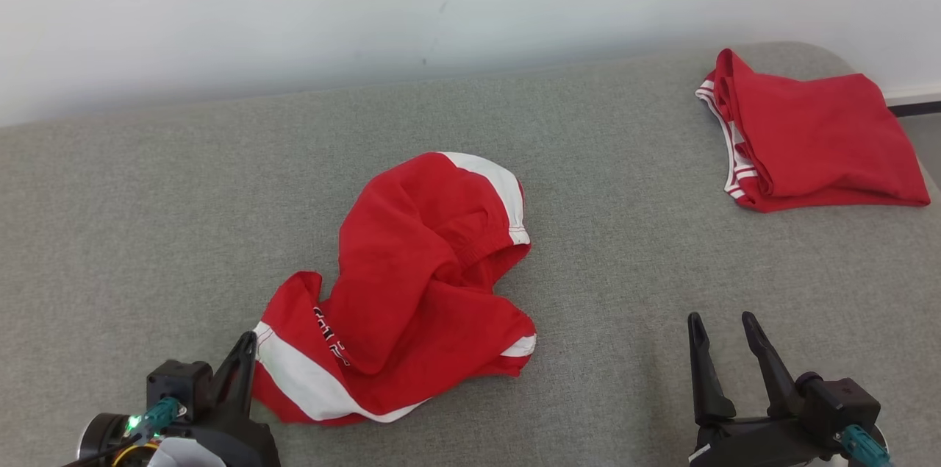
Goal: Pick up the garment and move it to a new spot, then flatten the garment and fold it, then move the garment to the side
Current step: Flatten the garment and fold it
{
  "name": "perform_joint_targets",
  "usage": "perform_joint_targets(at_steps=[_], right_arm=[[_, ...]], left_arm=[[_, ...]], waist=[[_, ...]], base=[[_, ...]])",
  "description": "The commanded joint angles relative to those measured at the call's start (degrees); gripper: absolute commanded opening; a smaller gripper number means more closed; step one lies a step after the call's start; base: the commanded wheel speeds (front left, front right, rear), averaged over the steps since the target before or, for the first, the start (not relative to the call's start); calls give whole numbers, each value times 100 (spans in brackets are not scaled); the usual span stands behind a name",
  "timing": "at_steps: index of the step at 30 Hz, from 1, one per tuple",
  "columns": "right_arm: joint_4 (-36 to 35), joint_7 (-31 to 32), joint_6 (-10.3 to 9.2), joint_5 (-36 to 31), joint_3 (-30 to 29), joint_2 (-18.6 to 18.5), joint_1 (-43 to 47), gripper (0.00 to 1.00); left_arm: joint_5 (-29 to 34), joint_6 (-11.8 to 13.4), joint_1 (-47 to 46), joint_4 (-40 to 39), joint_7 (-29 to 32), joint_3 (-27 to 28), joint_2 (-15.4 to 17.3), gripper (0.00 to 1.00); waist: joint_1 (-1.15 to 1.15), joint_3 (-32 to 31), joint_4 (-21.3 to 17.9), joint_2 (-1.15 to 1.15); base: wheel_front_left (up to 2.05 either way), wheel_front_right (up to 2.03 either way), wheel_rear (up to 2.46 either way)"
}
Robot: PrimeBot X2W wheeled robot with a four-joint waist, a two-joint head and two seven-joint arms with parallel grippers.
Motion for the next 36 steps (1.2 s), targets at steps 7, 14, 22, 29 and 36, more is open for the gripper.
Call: perform_joint_targets(at_steps=[7, 14, 22, 29, 36], right_arm=[[-4, -22, -16, 6, -44, 10, 67, 100], [32, -10, -16, -1, -13, 8, 31, 100], [11, 3, -16, -5, 37, 8, -15, 100], [24, -32, -16, 5, -7, 8, -58, 100], [57, -39, -16, -17, -42, 9, -19, 100]], left_arm=[[-129, 148, 280, -179, -8, 80, 21, 0], [-77, 186, 233, -393, 37, 29, 94, 100], [-124, 54, -17, -234, 467, -121, 162, 100], [-264, -94, -194, 196, 579, -152, 89, 0], [-202, -170, -251, 554, 243, -230, 31, 0]], waist=[[0, 36, -45, 0], [0, 14, 7, 0], [0, 114, -173, 0], [0, 186, -280, 0], [0, 64, -183, 0]], base=[[0, 0, 0], [0, 0, 0], [0, 0, 0], [0, 0, 0], [0, 0, 0]])
